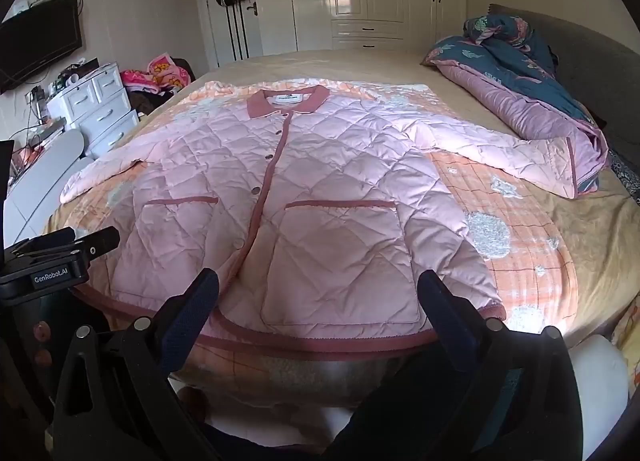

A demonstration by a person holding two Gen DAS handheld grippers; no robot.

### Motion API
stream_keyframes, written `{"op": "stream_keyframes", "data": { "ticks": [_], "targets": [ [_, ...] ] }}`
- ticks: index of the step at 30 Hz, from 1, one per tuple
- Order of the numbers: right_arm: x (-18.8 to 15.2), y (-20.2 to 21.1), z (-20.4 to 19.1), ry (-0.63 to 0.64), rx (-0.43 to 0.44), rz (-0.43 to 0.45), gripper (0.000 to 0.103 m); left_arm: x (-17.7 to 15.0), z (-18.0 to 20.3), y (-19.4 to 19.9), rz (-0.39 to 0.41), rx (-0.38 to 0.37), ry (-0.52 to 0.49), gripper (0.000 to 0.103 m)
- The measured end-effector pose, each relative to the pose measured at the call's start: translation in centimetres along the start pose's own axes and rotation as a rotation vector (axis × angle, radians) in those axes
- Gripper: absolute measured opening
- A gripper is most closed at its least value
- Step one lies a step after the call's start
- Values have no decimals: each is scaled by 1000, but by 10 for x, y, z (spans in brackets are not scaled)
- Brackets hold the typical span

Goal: Fold large clothes

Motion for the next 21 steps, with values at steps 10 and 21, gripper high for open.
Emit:
{"op": "stream_keyframes", "data": {
  "ticks": [10,21],
  "targets": [
    [2,7,-10,10,0,6,99,4,2,5,9,3,-5,95],
    [3,9,-9,2,16,11,99,9,3,9,11,-7,-13,95]
  ]
}}
Point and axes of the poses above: each gripper's, at about its wrist camera, not at the fingertips, and y roughly against the way its jaws point, z to its right, x to its top, the point moved 8 cm from there along -y, roughly the way its jaws point, and after that the axes turned 3 degrees about -z, right-handed, at the moved point
